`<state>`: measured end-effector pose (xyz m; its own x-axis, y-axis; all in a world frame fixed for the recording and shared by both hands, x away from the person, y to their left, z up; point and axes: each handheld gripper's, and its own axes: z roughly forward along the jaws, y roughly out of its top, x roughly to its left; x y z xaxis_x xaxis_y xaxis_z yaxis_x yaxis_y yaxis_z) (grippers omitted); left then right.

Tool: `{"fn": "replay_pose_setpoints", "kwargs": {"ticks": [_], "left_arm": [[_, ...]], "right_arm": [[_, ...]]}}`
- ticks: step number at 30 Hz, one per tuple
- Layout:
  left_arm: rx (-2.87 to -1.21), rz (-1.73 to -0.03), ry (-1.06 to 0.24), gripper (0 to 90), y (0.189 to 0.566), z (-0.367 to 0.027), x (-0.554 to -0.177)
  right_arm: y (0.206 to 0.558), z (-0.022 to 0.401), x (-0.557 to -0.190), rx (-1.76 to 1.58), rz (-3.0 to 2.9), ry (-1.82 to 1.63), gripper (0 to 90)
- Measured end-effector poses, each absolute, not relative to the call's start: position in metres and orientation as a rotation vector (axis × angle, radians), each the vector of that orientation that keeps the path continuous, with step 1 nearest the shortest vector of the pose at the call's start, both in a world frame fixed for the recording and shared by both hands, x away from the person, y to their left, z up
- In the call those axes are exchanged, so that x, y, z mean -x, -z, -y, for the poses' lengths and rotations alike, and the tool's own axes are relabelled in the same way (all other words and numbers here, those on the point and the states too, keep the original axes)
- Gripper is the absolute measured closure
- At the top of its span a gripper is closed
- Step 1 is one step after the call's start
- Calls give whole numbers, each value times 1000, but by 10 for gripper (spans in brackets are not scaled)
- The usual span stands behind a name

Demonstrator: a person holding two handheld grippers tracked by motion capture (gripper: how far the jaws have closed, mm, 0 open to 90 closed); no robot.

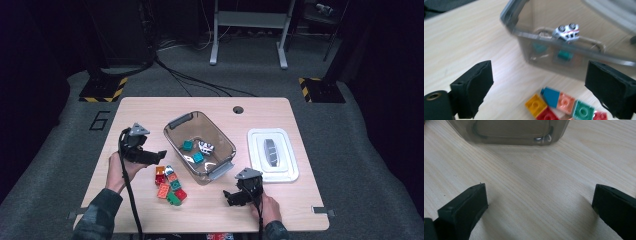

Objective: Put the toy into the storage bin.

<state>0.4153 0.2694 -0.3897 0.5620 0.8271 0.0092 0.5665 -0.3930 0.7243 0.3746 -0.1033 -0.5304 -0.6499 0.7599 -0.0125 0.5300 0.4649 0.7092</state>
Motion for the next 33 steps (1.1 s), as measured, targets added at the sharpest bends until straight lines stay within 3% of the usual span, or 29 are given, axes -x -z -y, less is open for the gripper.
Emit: {"fn": "replay_pose_setpoints", "kwargs": {"ticks": [6, 17, 33], "left_arm": [[-2094, -1208, -443, 42, 422, -286, -406], [-2139, -1314, -429, 68, 481, -287, -397], [-2187, -1400, -442, 134, 499, -299, -402]], "right_arm": [[530, 103, -375, -1095, -2390, -986, 0], [530, 103, -375, -1094, -2391, -986, 0], [530, 103, -374, -1098, -2388, -986, 0]]}}
